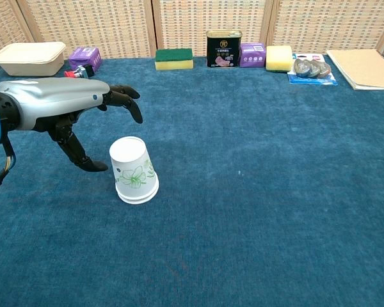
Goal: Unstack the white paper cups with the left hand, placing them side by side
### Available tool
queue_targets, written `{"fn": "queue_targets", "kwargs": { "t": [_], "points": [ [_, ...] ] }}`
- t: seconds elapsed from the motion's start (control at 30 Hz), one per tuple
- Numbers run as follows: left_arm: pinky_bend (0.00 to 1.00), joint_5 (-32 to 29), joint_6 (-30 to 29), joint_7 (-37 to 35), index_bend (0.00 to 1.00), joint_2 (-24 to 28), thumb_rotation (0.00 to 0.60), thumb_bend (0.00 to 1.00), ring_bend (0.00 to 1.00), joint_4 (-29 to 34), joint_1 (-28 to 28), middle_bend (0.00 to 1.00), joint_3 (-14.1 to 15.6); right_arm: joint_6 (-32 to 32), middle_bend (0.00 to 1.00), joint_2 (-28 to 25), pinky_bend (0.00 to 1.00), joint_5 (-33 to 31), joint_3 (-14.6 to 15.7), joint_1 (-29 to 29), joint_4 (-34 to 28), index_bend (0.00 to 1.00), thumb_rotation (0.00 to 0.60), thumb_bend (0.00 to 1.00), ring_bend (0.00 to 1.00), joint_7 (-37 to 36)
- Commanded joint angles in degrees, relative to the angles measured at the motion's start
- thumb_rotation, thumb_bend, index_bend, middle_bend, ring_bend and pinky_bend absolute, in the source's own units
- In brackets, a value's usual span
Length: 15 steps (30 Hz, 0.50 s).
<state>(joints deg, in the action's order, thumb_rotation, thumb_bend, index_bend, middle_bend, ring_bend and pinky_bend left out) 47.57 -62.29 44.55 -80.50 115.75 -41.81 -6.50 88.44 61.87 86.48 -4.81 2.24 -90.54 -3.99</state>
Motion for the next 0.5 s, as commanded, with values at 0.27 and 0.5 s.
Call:
{"fn": "queue_targets", "kwargs": {
  "t": [0.27,0.5],
  "points": [
    [0.12,-1.94,-0.98,0.38,0.24,-1.33,0.6,0.22,0.0,-0.72,-2.08,0.0,0.99,-0.03,0.0,-0.06,0.0,-0.17,-0.08,-0.02,0.07,0.12,0.6,0.04,0.01,-0.3],
    [0.12,-2.43,-1.78,0.02,0.26,-1.58,0.6,0.24,0.0,-0.74,-2.89,0.0,1.42,-0.07,0.0,-0.17,0.0,-0.11,-0.06,-0.03,0.11,0.12,0.6,0.04,0.01,-0.56]
  ]
}}
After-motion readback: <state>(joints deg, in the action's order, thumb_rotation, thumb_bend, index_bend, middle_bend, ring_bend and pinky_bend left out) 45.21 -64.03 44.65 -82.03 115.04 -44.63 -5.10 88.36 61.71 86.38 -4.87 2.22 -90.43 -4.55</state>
